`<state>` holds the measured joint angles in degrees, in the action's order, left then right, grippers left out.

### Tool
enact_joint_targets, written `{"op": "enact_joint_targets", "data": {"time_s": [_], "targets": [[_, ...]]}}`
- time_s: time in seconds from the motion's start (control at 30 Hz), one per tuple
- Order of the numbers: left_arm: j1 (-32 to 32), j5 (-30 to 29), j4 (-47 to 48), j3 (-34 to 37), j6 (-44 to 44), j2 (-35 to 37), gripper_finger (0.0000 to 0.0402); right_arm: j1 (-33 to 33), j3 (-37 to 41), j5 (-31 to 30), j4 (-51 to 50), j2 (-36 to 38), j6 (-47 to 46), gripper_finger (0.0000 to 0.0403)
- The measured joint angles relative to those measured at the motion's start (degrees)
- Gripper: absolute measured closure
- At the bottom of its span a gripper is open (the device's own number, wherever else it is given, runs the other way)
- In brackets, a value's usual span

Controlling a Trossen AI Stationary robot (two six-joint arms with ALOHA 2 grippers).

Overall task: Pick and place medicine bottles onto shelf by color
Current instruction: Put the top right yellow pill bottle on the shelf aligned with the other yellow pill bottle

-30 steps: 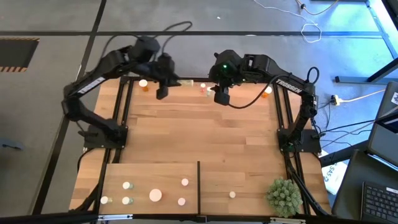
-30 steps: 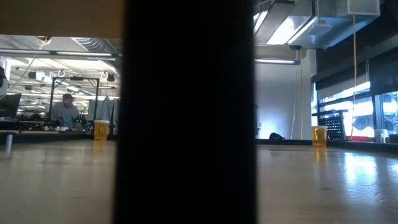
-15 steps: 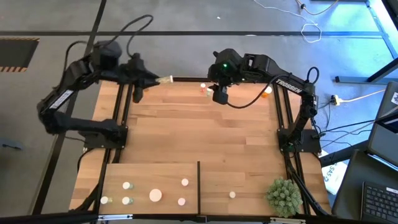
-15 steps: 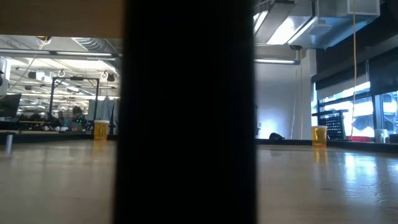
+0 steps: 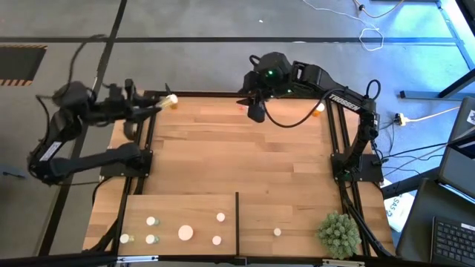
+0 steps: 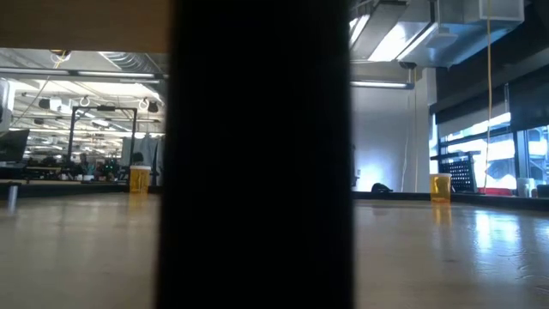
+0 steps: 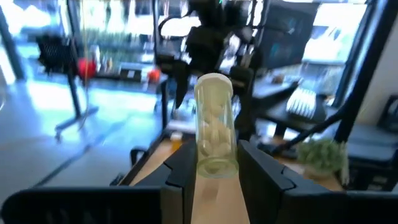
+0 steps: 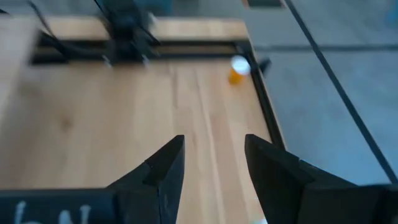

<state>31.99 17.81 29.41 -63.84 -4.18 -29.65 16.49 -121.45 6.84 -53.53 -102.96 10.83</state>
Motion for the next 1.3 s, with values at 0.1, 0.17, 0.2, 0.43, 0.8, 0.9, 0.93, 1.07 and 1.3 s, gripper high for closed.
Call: {"op": "enact_joint_targets", "data": {"time_s": [0.1, 0.17, 0.2, 0.43, 0.8, 0.9, 0.93, 1.07, 1.3], "targets": [[-0.02, 1.29, -6.11, 5.52, -3.34, 5.79, 0.0310, -0.02, 0.00, 3.47, 3.93, -0.01, 0.97, 0.0232], [-0.02, 1.29, -10.34, 9.30, -5.48, 9.45, 0.0310, -0.25, 0.00, 5.99, 6.99, -0.01, 1.51, 0.0232], [-0.02, 1.32, -12.15, 11.11, -6.39, 11.11, 0.0310, -0.27, 0.00, 7.23, 8.46, 0.00, 1.51, 0.0232], [-0.02, 2.13, -25.98, 22.05, -13.90, 19.93, 0.0310, -0.63, 0.00, 9.79, 15.04, -0.02, 1.65, 0.0232], [-0.02, 4.35, -45.54, 33.82, -20.81, 22.58, 0.0310, -1.83, 0.04, 9.79, 33.29, -3.81, 6.12, 0.0232], [-0.04, 5.64, -47.28, 35.39, -21.30, 22.56, 0.0310, -2.24, 0.07, 9.78, 35.55, -5.09, 8.60, 0.0232], [-0.04, 5.89, -47.63, 35.68, -21.71, 22.56, 0.0310, -2.27, 0.07, 9.79, 36.17, -5.43, 8.78, 0.0232], [-0.04, 8.12, -47.69, 37.00, -23.29, 22.56, 0.0310, -2.21, 0.07, 9.79, 36.74, -7.22, 9.90, 0.0232], [-0.04, 8.90, -47.67, 39.44, -26.85, 22.56, 0.0310, -2.46, 0.11, 13.98, 38.75, -11.75, 11.81, 0.0232]]}}
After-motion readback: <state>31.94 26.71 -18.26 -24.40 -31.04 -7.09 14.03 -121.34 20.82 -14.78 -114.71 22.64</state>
